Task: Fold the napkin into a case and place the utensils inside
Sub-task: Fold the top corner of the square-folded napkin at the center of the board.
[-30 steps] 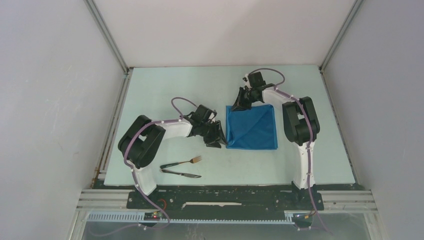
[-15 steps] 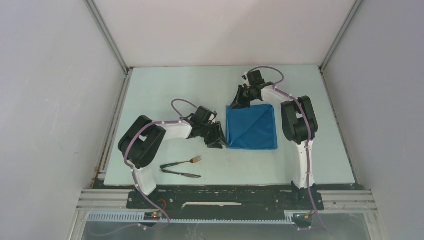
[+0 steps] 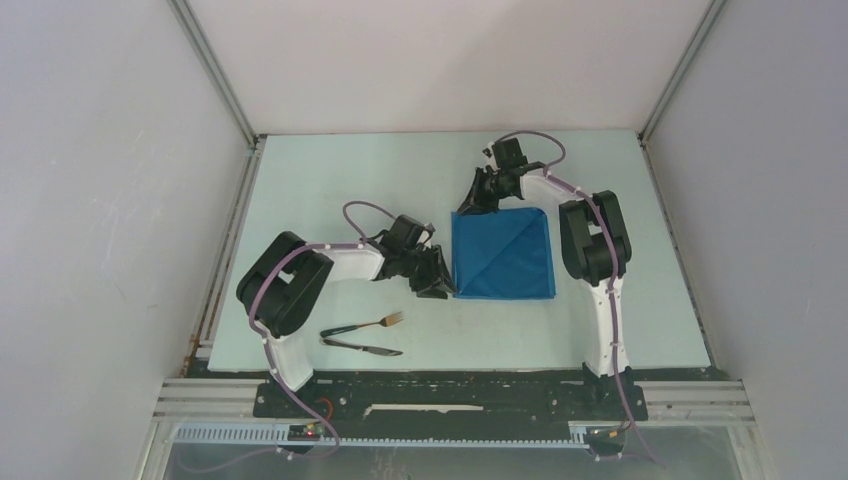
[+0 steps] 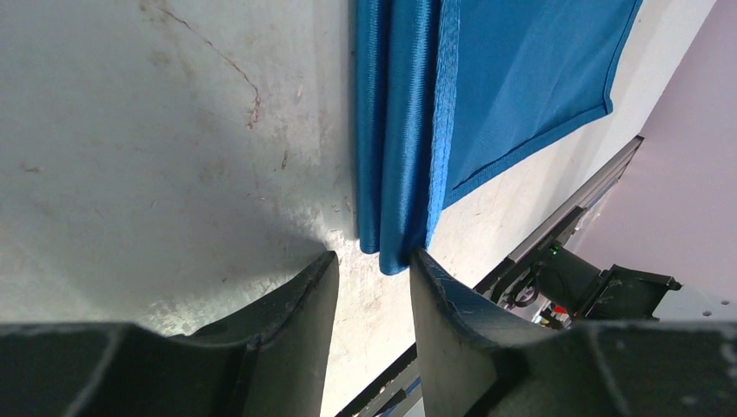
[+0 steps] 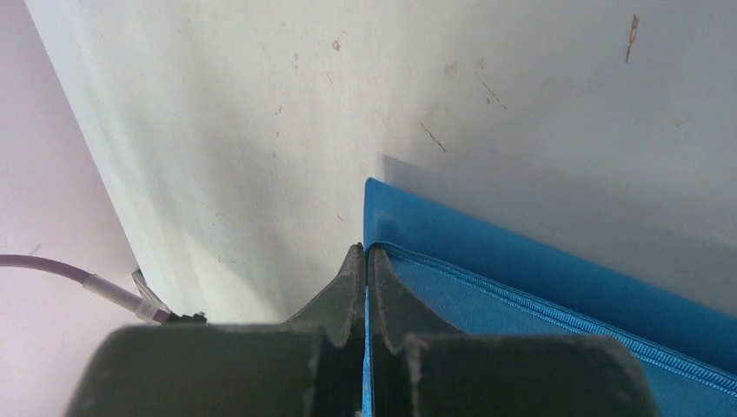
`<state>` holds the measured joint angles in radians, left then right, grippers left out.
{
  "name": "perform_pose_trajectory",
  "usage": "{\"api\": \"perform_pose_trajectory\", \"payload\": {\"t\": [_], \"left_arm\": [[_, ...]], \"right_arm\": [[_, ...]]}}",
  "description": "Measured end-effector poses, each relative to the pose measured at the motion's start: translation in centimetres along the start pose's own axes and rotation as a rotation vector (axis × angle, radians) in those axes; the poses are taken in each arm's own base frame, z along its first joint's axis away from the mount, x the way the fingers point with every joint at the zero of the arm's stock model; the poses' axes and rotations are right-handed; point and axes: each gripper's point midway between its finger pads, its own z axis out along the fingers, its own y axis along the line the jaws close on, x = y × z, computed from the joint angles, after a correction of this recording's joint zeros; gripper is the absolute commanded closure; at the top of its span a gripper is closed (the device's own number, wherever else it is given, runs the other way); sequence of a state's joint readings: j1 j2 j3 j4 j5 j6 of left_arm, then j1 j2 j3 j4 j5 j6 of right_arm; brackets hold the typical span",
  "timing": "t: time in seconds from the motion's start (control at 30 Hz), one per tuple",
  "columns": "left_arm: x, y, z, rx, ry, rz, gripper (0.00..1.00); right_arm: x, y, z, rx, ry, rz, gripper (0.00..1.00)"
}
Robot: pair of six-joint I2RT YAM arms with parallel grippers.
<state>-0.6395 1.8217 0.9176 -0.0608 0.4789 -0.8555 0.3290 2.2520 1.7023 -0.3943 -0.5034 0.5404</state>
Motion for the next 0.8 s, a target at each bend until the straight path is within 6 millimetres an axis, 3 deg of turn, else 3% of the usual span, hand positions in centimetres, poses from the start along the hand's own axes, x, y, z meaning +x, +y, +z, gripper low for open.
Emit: {"api": "perform_pose_trajectory", "payload": {"t": [0.8], "left_arm": [[0.1, -0.1, 0.1, 0.012, 0.0, -0.003, 0.54]], "right_arm": [[-0.4, -1.4, 1.4, 0.013, 0.013, 0.04, 1.0]]}}
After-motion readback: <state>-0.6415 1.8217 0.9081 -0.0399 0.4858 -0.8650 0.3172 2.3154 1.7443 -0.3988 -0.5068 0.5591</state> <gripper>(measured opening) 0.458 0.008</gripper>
